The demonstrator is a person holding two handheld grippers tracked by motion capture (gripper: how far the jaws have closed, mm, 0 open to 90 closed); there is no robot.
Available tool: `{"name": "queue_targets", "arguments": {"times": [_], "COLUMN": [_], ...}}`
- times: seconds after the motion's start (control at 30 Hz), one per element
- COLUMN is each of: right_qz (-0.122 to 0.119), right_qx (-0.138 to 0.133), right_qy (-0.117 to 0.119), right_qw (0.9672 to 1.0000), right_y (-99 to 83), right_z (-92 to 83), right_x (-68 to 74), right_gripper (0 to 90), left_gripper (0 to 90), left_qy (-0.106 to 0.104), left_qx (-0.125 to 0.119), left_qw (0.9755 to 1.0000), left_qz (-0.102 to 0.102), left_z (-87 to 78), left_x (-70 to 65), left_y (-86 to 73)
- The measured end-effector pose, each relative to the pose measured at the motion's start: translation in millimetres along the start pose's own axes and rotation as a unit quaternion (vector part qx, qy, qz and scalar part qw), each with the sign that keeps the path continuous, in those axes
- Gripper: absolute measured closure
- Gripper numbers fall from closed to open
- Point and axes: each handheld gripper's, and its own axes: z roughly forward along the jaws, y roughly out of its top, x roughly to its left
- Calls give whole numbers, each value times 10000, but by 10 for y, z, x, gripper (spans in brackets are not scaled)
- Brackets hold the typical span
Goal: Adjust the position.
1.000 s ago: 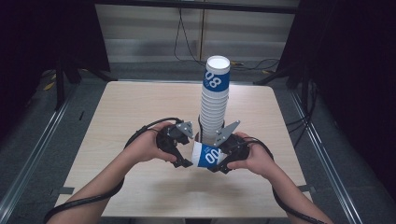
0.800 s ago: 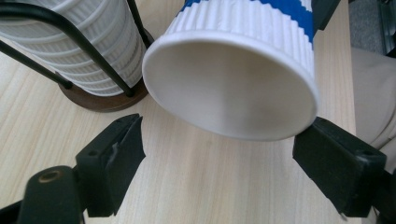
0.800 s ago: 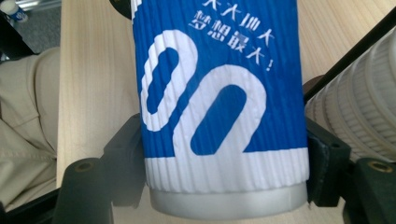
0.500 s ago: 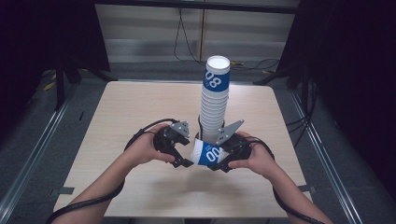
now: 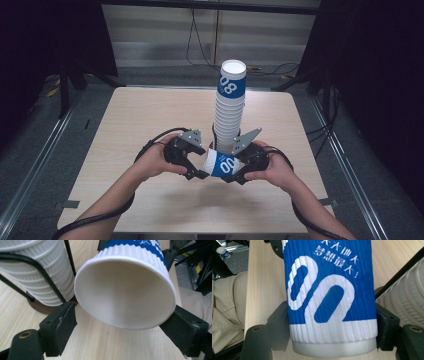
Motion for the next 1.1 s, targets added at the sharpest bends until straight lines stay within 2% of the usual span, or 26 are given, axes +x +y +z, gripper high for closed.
{"name": "queue_targets", "arguments": {"times": [0.03,0.2,0.37,0.4,0.57,0.7,0.83,0.97,1.0,1.03,1.07,1.1], "right_qz": [7,-49,-58,-80,-26,-78,-69,-32,-30,-48,-45,-45], "right_qx": [11,2,35,24,61,83,107,34,25,10,14,-22], "right_qy": [-2,10,19,11,11,27,4,59,50,20,45,44], "right_qw": [10000,10000,10000,10000,10000,9999,9999,10000,10000,10000,10000,10000], "right_y": [1,-7,-1,-1,5,13,29,25,22,23,22,22], "right_z": [0,1,-1,-2,3,21,24,33,40,48,52,62], "right_x": [4,-9,-10,-17,-23,-32,-24,-27,-20,-19,-20,-17], "right_gripper": [286,286,286,286,286,286,287,285,285,285,284,281], "left_gripper": [150,142,110,114,154,152,161,173,175,178,178,181], "left_qy": [0,4,48,47,33,9,-9,-15,7,-7,5,3], "left_qx": [52,-12,-21,-103,-79,-219,-124,-96,8,-12,37,40], "left_qw": [10000,10000,9998,9997,9994,9994,9995,9997,9996,9996,9998,9998], "left_qz": [59,80,205,216,332,266,303,222,270,285,191,202], "left_z": [-3,11,20,24,24,24,7,-8,-24,-20,-28,-30], "left_x": [4,-3,5,2,-2,-2,1,-13,-16,-15,-25,-24], "left_y": [2,5,26,27,44,57,70,77,84,86,88,90]}}
